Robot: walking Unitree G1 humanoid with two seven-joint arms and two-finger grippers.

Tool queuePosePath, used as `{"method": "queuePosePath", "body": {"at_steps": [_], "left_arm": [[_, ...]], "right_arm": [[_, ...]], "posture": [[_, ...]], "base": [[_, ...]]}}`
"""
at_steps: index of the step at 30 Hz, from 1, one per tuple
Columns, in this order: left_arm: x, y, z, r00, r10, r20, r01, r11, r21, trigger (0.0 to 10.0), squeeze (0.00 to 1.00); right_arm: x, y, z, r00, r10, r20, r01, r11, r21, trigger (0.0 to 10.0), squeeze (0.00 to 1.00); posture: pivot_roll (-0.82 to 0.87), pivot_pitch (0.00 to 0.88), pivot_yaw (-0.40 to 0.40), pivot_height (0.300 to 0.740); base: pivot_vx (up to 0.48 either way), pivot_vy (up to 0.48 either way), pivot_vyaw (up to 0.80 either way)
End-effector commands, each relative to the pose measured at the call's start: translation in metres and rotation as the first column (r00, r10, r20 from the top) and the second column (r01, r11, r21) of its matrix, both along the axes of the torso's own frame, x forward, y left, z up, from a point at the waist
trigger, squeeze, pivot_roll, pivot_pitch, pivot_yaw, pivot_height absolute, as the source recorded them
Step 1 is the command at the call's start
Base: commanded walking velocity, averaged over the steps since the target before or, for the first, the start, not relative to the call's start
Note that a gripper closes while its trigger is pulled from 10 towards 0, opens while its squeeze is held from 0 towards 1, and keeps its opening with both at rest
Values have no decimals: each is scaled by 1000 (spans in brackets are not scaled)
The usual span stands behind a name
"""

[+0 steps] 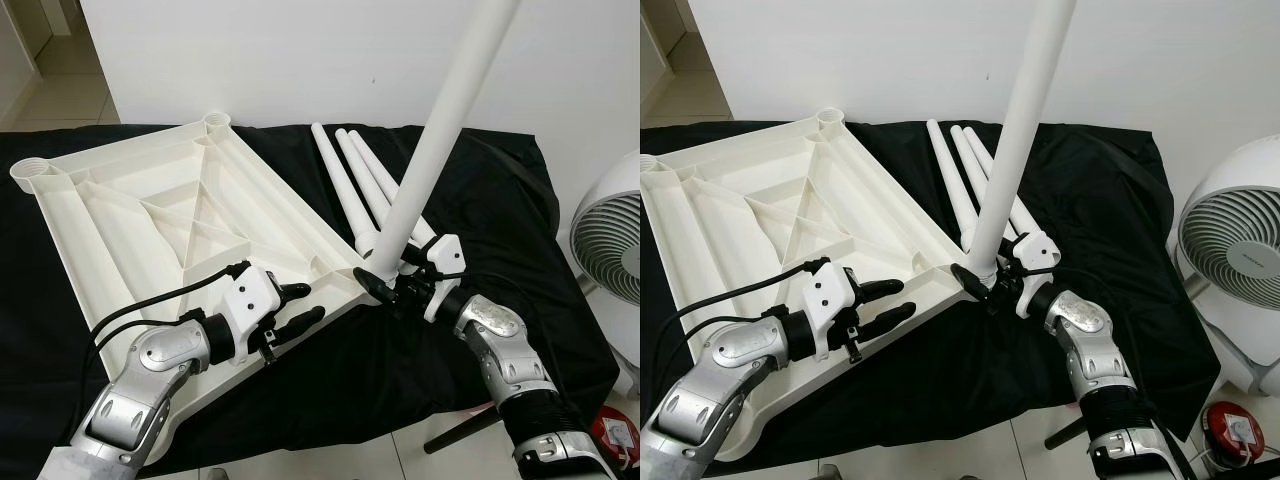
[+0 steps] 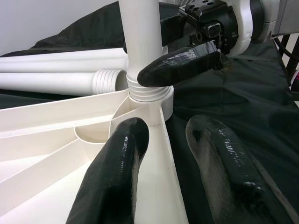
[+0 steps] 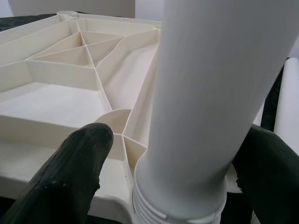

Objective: Building children table

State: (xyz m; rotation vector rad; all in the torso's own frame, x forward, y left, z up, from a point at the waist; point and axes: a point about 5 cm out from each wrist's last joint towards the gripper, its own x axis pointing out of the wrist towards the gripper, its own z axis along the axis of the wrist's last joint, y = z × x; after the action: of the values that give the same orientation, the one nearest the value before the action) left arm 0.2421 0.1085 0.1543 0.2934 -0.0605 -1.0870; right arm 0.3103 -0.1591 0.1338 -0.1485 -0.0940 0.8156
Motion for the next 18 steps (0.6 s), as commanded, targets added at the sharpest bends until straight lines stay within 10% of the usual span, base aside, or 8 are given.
{"method": "queuePosePath", "body": {"at_steps": [1,2,3,6,14,15,16,18], "left_arm": [[-2,-3,1,999,-35,0,35,999,13,10000,0],[-2,-3,1,999,-35,0,35,999,13,10000,0],[-1,-4,1,999,-37,0,37,999,13,10000,0],[-1,-4,1,999,-39,1,39,999,12,10000,0],[0,-5,1,999,-43,1,43,999,12,10000,0],[0,-5,1,999,-43,1,43,999,11,10000,0],[0,-5,1,999,-42,2,42,999,11,10000,0],[0,-5,1,999,-42,2,42,999,11,10000,0]], "right_arm": [[0,-7,-3,1000,-13,-13,13,1000,-6,7255,0],[0,-7,-3,1000,-13,-13,13,1000,-6,7255,0],[0,-8,-2,1000,-9,-10,9,1000,-6,1490,0],[2,-8,0,1000,-8,-5,8,1000,2,0,0],[4,-6,-3,1000,-11,-18,11,1000,13,0,0],[3,-6,-4,999,-21,-26,21,1000,13,7176,0],[2,-5,-5,999,-30,-32,31,999,19,10000,0],[2,-4,-6,999,-36,-34,37,999,22,10000,0]], "posture": [[26,0,-41,740],[26,0,-41,740],[23,0,-39,740],[22,0,-37,740],[26,0,-35,740],[26,0,-38,740],[26,0,-38,740],[26,0,-38,740]], "base": [[0,0,0],[0,0,0],[0,0,0],[0,0,0],[0,0,0],[0,0,0],[0,0,0],[0,0,0]]}}
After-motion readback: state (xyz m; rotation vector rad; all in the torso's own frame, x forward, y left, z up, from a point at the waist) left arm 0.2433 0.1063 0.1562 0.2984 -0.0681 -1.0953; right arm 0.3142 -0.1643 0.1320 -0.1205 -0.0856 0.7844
